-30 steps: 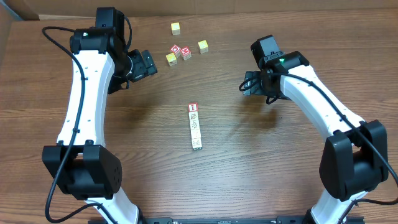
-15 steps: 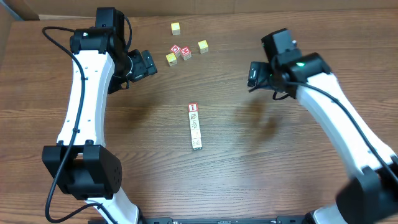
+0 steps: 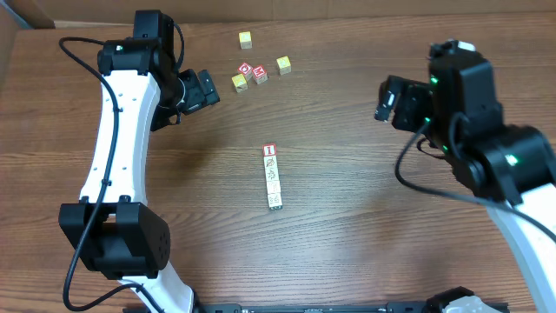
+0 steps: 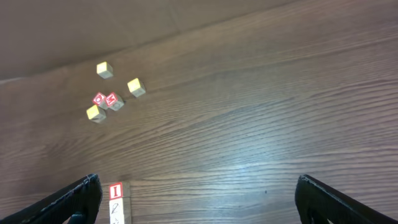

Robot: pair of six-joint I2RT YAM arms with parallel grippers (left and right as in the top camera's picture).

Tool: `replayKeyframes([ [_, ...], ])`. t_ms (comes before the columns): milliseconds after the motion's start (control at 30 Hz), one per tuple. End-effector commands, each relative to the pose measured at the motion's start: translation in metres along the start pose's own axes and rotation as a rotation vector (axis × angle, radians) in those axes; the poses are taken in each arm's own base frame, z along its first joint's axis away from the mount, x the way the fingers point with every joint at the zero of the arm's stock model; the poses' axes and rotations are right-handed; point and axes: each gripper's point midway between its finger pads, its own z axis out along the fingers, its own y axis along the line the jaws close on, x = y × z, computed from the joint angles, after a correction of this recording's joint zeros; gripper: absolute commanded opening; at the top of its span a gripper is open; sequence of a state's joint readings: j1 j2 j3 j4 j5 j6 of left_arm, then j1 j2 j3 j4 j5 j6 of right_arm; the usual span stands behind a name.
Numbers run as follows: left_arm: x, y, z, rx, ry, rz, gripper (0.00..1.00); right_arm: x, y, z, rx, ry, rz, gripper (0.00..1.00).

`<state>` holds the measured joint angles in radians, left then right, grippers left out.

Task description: Flip 5 blocks

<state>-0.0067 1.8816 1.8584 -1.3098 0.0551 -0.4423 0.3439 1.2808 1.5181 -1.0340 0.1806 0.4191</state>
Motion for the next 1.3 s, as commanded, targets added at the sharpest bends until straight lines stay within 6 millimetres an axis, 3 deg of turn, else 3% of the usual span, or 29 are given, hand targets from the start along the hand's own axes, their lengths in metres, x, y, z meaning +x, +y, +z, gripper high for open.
replayKeyframes([
  [0, 0.000, -0.001, 0.004, -0.009, 0.005, 0.007, 1.00, -0.015, 0.000, -0.030, -0.038, -0.085, 0.016, 1.00],
  [200, 0.000, -0.001, 0.004, -0.009, 0.005, 0.007, 1.00, -0.012, -0.002, -0.060, -0.093, -0.132, 0.030, 1.00],
  [433, 0.000, -0.001, 0.004, -0.009, 0.005, 0.007, 1.00, 0.016, -0.015, -0.088, -0.154, -0.161, 0.036, 1.00],
  [667, 0.000, -0.001, 0.004, -0.009, 0.005, 0.007, 1.00, 0.030, -0.042, -0.115, -0.196, -0.337, 0.090, 1.00],
  [1000, 0.000, -0.001, 0.004, -0.009, 0.005, 0.007, 1.00, 0.057, -0.073, -0.132, -0.264, -0.635, 0.145, 1.00],
  [1267, 0.000, -0.001, 0.004, -0.009, 0.005, 0.007, 1.00, 0.063, -0.078, -0.131, -0.345, -0.845, 0.153, 1.00],
])
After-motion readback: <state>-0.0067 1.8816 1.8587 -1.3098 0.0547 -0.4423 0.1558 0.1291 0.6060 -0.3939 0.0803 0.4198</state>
